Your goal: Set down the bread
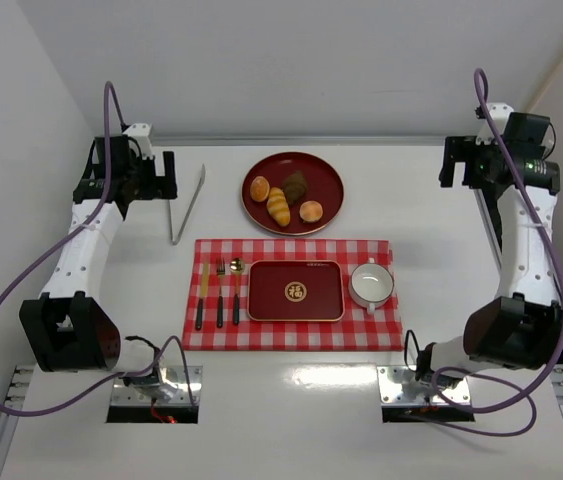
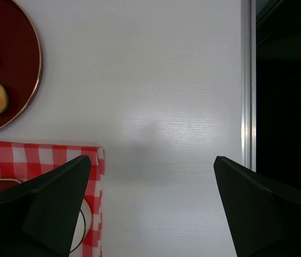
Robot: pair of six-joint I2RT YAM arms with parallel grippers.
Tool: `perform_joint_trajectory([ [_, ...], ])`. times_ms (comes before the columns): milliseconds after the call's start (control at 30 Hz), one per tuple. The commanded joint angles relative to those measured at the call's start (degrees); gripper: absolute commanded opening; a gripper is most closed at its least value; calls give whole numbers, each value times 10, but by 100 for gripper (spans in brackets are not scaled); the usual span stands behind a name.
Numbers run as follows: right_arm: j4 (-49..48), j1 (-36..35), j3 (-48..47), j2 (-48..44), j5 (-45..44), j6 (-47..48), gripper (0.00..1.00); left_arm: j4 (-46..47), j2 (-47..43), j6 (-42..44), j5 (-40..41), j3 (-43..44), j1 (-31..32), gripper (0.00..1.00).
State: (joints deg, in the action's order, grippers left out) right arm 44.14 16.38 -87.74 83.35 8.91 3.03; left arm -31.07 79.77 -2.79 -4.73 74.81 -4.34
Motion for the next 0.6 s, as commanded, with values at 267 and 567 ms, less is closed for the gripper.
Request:
perform_joint_trajectory([
  [267,-20,3,28,-39,-15,22,100,1,41,56,5,-9,-1,100],
  [567,-39,-2,69,-44,-46,49,100,7,180,74,0,55,-1,100],
])
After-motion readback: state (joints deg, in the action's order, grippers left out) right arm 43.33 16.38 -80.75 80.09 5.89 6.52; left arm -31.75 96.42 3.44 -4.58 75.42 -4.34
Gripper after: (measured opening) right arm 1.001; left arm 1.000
